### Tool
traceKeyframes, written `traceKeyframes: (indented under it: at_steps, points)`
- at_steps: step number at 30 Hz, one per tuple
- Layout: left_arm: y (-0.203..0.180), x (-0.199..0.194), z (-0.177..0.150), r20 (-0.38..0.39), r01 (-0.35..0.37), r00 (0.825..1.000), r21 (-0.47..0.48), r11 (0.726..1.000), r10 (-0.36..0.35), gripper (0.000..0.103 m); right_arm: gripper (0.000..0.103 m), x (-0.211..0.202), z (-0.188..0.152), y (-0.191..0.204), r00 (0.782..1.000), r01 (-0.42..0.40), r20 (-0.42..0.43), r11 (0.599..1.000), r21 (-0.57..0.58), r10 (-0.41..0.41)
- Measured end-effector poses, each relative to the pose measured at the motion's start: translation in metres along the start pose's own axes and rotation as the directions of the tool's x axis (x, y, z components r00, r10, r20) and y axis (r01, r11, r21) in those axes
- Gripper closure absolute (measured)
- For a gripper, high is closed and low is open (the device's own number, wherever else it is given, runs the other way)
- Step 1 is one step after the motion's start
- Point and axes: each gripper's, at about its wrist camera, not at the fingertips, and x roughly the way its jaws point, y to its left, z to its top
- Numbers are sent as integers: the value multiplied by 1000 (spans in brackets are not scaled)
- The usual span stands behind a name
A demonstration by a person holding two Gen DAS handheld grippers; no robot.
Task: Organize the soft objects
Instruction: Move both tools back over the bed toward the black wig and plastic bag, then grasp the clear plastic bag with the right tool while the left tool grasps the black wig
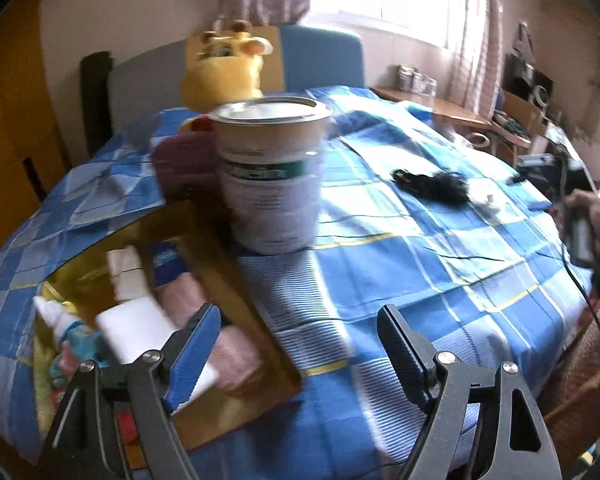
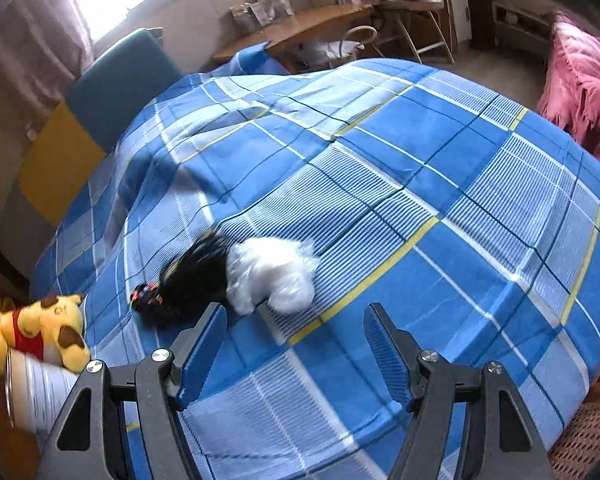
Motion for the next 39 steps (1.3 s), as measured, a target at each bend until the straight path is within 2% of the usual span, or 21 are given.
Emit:
traceKeyframes:
  at_steps: [3, 5, 8, 10, 13, 16, 17, 18, 19, 21, 26, 29, 30, 39]
  points:
    - [-17, 8, 2, -16, 28, 999, 31, 999, -28, 22, 31, 12, 10, 8, 1000, -7, -7, 998, -61, 6]
    - [-25, 12, 2, -31, 47, 998, 46, 998, -46, 22, 31, 20, 11, 20, 1000, -9, -27, 988, -156, 5]
    - [-36, 20, 3, -53, 66, 997, 69, 995, -62, 22, 31, 30, 9, 48, 998, 33, -40, 922, -386, -53]
    - [-41, 25, 4, -66, 77, 995, 75, 994, -72, 22, 30, 39, 7, 60, 994, 60, -49, 869, -491, -96]
    - [-49, 31, 6, -82, 91, 993, 81, 993, -84, 22, 30, 57, 3, 65, 985, 103, -54, 808, -580, -164]
    - [-55, 35, 8, -90, 103, 991, 90, 991, -95, 22, 30, 76, 1, 65, 975, 117, -80, 786, -607, -207]
    - [-58, 37, 9, -92, 106, 991, 94, 990, -97, 22, 31, 80, 1, 63, 975, 121, -77, 789, -603, -209]
    - [-59, 39, 11, -93, 108, 991, 96, 989, -99, 22, 45, 81, 0, 60, 978, 99, -90, 802, -589, -186]
    - [-60, 40, 12, -95, 111, 990, 96, 989, -101, 22, 63, 81, 0, 58, 981, 81, -101, 816, -573, -168]
    - [-63, 44, 15, -103, 120, 989, 99, 988, -110, 22, 67, 77, -4, 51, 986, 84, -78, 837, -541, -150]
    - [-75, 53, 30, -103, 147, 985, 105, 983, -137, 22, 70, 60, -8, 37, 988, 97, -58, 871, -482, -142]
    - [-86, 63, 46, -88, 146, 987, 121, 982, -136, 22, 70, 51, 0, 24, 992, 71, -68, 922, -380, -104]
    - [-91, 68, 52, -87, 147, 987, 131, 980, -137, 22, 70, 51, 2, 24, 992, 69, -72, 927, -368, -102]
    - [-130, 146, 102, -153, 160, 980, 230, 960, -127, 22, 70, 59, 5, 20, 983, 93, -115, 925, -369, -144]
